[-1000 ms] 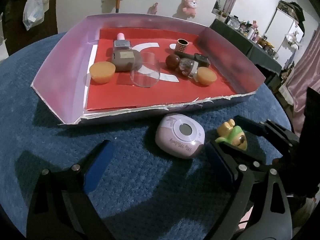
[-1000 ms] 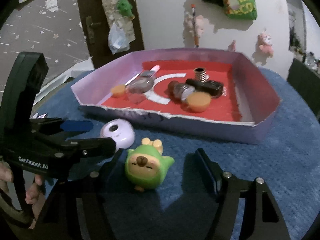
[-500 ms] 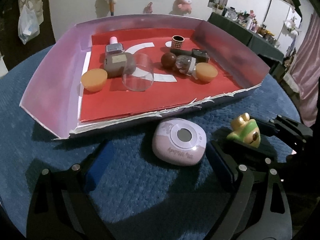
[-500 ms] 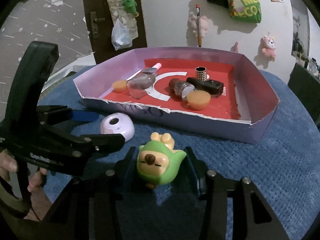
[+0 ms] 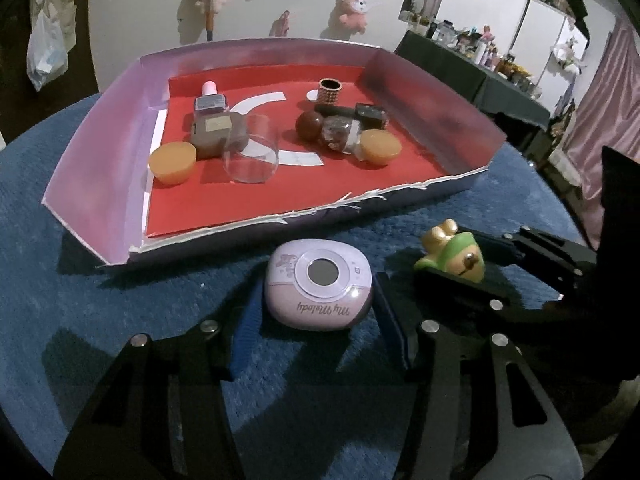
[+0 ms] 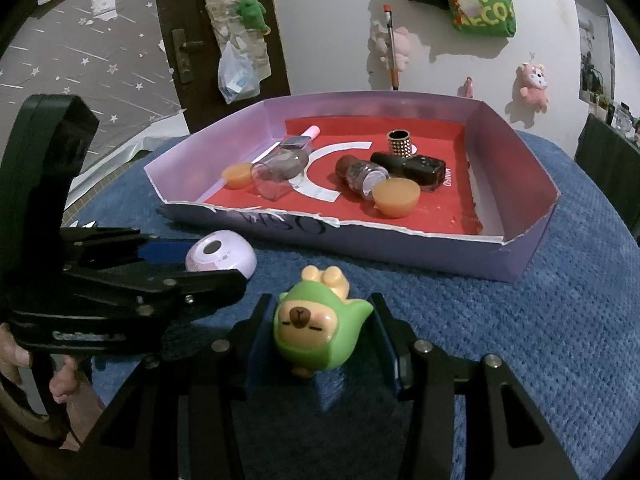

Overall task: Organize rigid objects
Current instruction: 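Grasp the pink round speaker with the left gripper while the right grasps the green plush toy, then carry the pink speaker and green plush into the red box with both grippers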

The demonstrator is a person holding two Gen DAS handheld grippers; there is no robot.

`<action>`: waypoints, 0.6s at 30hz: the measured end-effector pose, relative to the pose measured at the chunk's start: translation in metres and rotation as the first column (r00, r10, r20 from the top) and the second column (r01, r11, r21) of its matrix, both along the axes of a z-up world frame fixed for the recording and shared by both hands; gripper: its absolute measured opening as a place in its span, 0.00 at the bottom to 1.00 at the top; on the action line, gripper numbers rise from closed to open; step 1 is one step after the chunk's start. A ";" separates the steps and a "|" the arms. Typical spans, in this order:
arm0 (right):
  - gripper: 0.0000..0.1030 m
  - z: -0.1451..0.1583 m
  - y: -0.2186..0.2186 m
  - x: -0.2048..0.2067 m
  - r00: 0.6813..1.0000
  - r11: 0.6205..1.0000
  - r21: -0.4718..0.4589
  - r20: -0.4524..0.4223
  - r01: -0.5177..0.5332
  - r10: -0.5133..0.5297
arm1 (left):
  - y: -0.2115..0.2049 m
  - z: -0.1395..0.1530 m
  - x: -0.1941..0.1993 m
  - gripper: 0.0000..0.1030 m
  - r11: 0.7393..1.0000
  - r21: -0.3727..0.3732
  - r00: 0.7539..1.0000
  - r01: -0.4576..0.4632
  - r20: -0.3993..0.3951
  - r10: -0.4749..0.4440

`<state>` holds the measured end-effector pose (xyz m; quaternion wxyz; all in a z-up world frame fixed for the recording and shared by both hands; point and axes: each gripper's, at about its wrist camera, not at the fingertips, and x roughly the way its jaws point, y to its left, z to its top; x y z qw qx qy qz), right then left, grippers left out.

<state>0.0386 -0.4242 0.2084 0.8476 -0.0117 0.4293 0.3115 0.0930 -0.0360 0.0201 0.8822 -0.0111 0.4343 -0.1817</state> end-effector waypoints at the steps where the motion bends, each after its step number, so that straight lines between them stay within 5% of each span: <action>1: 0.48 0.002 0.000 0.000 1.000 1.000 0.005 0.002 -0.001 0.001 | 0.000 0.002 -0.002 0.50 1.000 0.001 1.000 0.000 0.005 0.000; 18: 0.48 0.043 -0.003 -0.010 0.998 0.995 0.092 0.053 -0.027 0.022 | 0.010 0.035 -0.020 0.50 0.998 -0.062 0.998 0.003 0.069 0.001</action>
